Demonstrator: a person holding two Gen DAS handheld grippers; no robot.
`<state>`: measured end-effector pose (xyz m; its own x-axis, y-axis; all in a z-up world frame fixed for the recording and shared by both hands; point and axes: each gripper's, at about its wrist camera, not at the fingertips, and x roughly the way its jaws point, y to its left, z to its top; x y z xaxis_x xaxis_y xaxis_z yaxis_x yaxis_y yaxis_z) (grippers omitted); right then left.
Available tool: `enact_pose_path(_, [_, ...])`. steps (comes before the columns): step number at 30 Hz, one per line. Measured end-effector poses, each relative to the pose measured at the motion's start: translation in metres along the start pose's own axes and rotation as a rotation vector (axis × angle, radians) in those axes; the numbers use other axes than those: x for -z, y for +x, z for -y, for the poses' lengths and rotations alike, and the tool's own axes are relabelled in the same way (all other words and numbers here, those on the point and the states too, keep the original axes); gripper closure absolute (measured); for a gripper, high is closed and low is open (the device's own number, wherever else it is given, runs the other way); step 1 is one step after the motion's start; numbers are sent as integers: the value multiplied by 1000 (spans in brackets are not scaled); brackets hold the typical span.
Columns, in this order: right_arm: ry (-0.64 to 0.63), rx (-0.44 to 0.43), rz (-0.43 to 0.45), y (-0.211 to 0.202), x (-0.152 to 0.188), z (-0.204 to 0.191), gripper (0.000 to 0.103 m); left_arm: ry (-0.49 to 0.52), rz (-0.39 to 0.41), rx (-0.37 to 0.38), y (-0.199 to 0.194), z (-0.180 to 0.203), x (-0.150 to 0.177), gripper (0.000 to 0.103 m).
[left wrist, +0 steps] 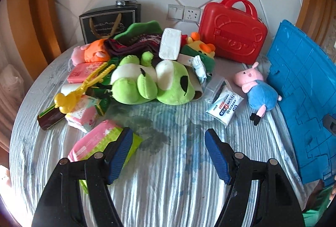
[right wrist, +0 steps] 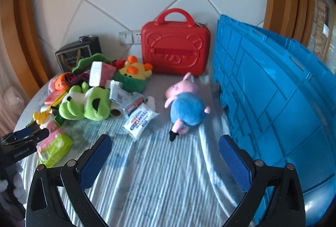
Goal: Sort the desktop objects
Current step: 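Withdraw both grippers from the bin toward the wipes packet and bottle, then grasp the white wipes packet with left gripper while right grasps white bottle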
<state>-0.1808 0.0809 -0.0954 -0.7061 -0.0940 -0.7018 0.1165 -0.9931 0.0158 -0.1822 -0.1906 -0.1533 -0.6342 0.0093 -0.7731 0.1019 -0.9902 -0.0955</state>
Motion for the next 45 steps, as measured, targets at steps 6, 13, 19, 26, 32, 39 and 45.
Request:
enact_pose_path(6, [85,6,-86,54,0,33,0,131,-77,83,69,62,-17,33])
enact_pose_path(13, [113,8,-158,121,1,58,0,267,-170,81,161,122,-36,33])
enact_pose_path(19, [127,-9,-218,175,4,69,0,317,-231,101,218,146,-40,33])
enact_pose_path(26, [134,-13,-242,199,5,72,0,293,-218,101,246,144,-42,46])
enact_pose_path(32, [64,-63,-131,185,-16,46,0,219,-138,76,204,109,-42,52])
enact_pose_path(39, [-18,-169,-98,211,-43,-1,0,137,-72,42,191,79,-52,52])
enact_pose_path(45, [62,-207,-161,258,-54,-12,35,98,-43,37,205,81,-72,54])
